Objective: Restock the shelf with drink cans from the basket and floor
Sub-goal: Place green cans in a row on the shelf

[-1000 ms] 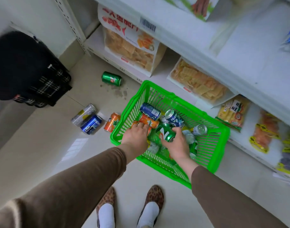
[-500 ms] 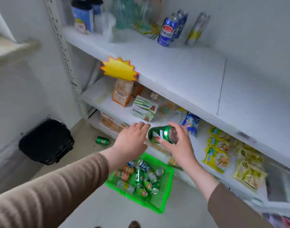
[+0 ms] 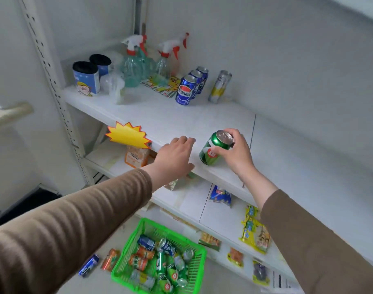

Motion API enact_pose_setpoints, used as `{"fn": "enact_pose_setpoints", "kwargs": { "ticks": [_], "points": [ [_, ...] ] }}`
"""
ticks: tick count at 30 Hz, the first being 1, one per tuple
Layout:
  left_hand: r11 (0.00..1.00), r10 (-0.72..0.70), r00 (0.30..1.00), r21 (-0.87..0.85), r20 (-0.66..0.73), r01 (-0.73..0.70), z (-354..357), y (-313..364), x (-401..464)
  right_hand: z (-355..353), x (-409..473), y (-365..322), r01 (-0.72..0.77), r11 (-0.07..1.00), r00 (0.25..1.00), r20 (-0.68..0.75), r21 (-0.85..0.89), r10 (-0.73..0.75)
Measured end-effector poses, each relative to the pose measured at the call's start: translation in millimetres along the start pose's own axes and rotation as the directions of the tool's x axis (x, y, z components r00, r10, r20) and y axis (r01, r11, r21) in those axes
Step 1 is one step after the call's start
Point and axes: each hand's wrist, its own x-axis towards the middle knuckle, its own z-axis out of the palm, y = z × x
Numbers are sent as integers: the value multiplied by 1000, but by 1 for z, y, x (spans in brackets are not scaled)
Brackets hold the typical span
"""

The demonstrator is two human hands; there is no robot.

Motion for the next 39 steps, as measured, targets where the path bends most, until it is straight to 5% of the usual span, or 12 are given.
{"fn": "enact_pose_setpoints", "kwargs": {
  "ticks": [9,14,21,39],
  "points": [
    [997,-54,999,-52,-7,53,24,8,80,-1,83,36,47,998,998,38,37,-49],
    [998,-32,999,-55,1,32,36,7,109,16,85,56,-39,963,999,-11,267,44],
    [996,-9,1000,-91,21,11,55,6,138,63,89,75,-125,980,967,-204,152,155],
    [1000,1,998,-27,-60,-2,86,24,279,32,278,123,-165,976,948,-250,141,197]
  ]
}}
